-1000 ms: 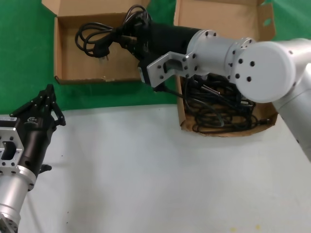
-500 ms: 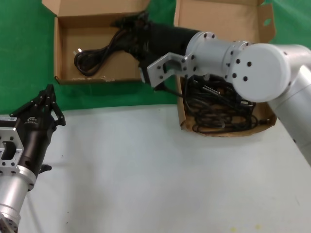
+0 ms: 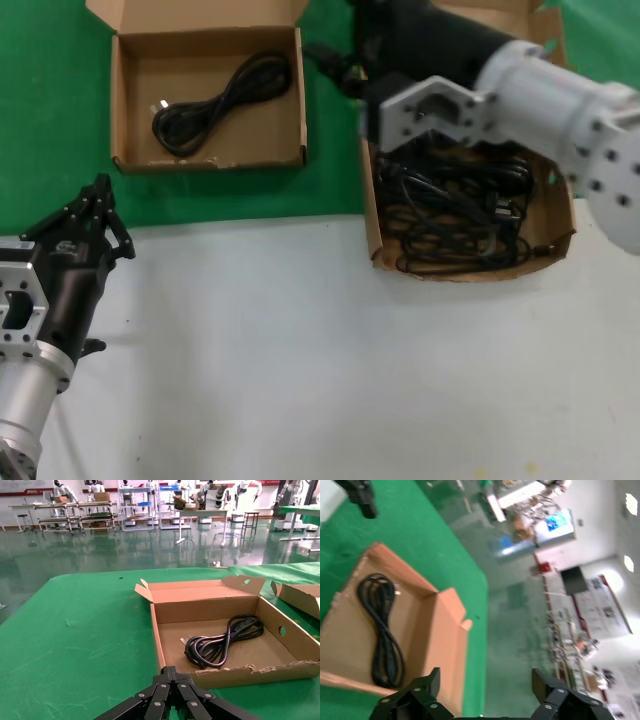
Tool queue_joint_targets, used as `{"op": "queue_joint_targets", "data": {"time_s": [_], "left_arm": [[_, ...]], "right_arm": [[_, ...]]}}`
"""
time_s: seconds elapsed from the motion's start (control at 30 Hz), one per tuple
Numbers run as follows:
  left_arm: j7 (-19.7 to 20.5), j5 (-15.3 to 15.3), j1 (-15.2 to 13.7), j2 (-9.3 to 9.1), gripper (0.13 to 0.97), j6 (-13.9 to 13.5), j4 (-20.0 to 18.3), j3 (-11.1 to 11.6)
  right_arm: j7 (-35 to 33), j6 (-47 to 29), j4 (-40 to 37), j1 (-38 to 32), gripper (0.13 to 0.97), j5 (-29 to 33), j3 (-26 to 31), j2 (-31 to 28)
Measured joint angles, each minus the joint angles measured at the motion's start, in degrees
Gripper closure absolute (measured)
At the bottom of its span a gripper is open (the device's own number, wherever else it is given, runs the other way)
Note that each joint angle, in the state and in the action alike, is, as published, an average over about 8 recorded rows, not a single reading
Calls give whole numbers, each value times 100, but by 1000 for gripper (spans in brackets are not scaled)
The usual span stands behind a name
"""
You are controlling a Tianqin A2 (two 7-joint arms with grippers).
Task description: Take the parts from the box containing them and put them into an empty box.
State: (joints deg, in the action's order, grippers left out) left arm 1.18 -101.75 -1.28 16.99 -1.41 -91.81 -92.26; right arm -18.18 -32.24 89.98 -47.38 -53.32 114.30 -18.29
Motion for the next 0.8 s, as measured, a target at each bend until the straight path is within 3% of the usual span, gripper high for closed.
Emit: {"op": "queue_joint_targets", "data": {"time_s": [0.4, 0.8], "left_arm": [[0, 0, 0, 0, 952, 0, 0, 0], [-2, -3, 3, 0, 931, 3, 0, 1]], "right_arm": [[599, 95, 1545, 1399, 312, 506, -1224, -237], [669, 217, 1666, 1687, 167, 395, -1403, -244]]}}
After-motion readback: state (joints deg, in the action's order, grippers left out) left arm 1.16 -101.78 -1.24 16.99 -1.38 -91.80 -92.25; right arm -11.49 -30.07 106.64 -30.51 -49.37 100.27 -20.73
